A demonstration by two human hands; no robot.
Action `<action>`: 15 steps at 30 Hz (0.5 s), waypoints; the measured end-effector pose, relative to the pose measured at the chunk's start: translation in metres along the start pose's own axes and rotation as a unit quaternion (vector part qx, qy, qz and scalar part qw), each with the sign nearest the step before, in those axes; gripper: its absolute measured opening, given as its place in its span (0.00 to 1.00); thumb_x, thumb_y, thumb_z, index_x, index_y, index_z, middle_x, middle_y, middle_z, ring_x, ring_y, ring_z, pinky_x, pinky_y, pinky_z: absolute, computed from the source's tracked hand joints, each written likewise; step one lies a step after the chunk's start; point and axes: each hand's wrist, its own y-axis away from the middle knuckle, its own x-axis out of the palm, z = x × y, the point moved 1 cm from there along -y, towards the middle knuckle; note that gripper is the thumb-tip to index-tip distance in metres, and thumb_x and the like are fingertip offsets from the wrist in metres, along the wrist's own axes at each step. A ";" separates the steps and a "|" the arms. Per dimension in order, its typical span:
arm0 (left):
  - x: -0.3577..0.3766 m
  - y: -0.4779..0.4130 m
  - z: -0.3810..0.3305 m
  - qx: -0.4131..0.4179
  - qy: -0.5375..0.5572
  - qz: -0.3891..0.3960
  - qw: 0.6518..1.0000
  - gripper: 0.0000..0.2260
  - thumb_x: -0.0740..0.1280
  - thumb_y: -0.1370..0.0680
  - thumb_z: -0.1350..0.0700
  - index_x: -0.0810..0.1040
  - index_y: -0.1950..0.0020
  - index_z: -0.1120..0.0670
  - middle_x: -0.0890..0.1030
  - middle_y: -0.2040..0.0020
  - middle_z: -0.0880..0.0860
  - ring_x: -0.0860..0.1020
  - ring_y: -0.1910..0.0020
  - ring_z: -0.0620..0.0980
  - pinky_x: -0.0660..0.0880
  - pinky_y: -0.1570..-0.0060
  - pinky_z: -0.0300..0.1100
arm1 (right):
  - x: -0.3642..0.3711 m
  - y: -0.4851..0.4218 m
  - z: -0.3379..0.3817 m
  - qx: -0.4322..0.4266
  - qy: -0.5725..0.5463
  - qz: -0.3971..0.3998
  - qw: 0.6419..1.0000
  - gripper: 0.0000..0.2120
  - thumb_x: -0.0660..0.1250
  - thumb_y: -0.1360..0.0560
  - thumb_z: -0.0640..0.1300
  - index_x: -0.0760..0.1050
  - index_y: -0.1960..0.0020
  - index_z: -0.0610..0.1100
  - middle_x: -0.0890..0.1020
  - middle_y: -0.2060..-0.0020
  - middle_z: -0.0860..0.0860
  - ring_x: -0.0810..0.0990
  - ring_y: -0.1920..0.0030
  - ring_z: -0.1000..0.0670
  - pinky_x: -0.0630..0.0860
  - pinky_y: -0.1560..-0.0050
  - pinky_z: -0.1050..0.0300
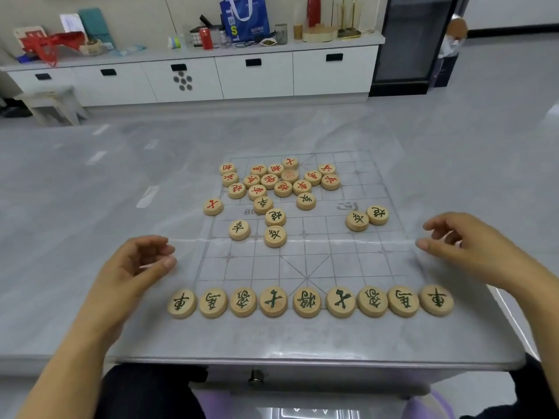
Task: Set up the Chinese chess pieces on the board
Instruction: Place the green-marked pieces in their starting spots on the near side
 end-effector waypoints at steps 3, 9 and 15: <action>0.014 -0.023 -0.027 0.003 -0.052 0.041 0.998 0.11 0.68 0.27 0.62 0.76 0.48 0.49 0.80 0.48 0.51 0.77 0.48 0.47 0.71 0.49 0.37 | 0.008 -0.018 0.012 -0.006 0.029 -0.027 0.999 0.16 0.67 0.26 0.48 0.72 0.40 0.45 0.73 0.47 0.49 0.74 0.52 0.50 0.68 0.53 0.57; 0.056 -0.058 -0.033 0.015 -0.309 0.072 0.948 0.18 0.68 0.26 0.54 0.73 0.36 0.49 0.72 0.35 0.50 0.70 0.37 0.50 0.66 0.39 0.44 | 0.028 -0.042 0.050 -0.083 0.108 -0.017 0.991 0.21 0.65 0.25 0.47 0.67 0.32 0.46 0.69 0.33 0.51 0.66 0.33 0.49 0.62 0.37 0.58; 0.069 -0.064 -0.024 0.053 -0.364 0.099 0.925 0.18 0.66 0.24 0.54 0.71 0.35 0.49 0.70 0.31 0.50 0.67 0.33 0.51 0.64 0.33 0.47 | 0.039 -0.056 0.057 -0.099 0.173 0.012 0.980 0.26 0.62 0.23 0.46 0.59 0.27 0.50 0.62 0.27 0.55 0.59 0.28 0.51 0.56 0.30 0.56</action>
